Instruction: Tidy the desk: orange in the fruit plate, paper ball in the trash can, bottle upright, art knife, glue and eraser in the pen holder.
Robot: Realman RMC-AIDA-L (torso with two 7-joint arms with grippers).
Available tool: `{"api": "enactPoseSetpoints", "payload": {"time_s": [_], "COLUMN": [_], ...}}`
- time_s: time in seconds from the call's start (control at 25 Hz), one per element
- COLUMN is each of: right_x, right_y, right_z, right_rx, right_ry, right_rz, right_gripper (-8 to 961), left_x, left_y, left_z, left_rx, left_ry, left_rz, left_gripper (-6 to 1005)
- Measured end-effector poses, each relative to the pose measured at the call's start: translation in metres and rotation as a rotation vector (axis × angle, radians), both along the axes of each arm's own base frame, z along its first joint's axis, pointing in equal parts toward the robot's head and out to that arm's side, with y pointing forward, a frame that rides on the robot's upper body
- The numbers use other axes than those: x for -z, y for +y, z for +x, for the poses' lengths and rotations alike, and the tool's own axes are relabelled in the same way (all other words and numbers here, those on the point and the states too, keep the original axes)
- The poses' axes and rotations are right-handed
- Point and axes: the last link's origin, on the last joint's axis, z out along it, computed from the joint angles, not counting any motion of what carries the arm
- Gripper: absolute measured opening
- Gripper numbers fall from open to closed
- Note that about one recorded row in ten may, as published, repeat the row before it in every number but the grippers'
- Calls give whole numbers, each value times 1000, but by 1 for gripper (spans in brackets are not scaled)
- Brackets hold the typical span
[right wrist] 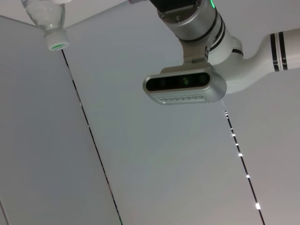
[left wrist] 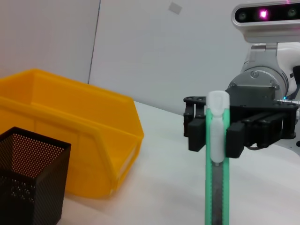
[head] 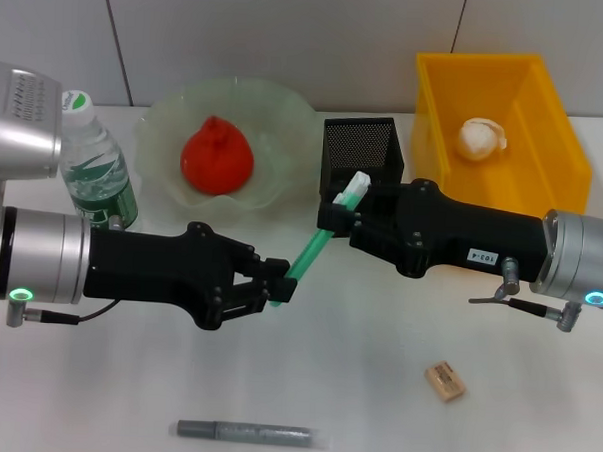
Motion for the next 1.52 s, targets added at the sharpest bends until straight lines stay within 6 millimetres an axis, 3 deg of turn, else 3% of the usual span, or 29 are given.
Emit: {"api": "enactPoseSetpoints", "payload": {"time_s": [0.04, 0.64, 0.96, 1.12, 1.2, 1.28, 1.32, 1.4, 1.52], "right_x": [0, -1, -7, -31, -54, -74, -74, -96, -108], "right_y": [0, 1, 2, 8, 17, 24, 24, 32, 41], "right_z": [0, -1, 0, 0, -5, -13, -13, -26, -39], "right_rx": [-2, -3, -8, -13, -24, -35, -35, -72, -90], "right_ry": [0, 15, 20, 24, 3, -16, -16, -48, -70], "right_rz": [1, 24, 37, 79, 129, 176, 176, 247, 293], "right_gripper": [228, 195, 193, 192, 192, 192, 193, 193, 193], "left_x": [0, 0, -18, -32, -35, -35, -36, -36, -34], "left_y": [0, 0, 2, -5, -17, -17, -25, -35, -39], "left_z": [0, -2, -14, -34, -54, -54, -66, -81, -86], "left_rx": [0, -8, -39, -51, -61, -61, -86, -110, -115], "left_ry": [0, 7, -16, -50, -111, -111, -162, -207, -211], "left_rz": [0, -5, 63, 160, 252, 252, 305, 366, 379], "left_gripper": [212, 311, 597, 760, 774, 789, 796, 810, 832]}}
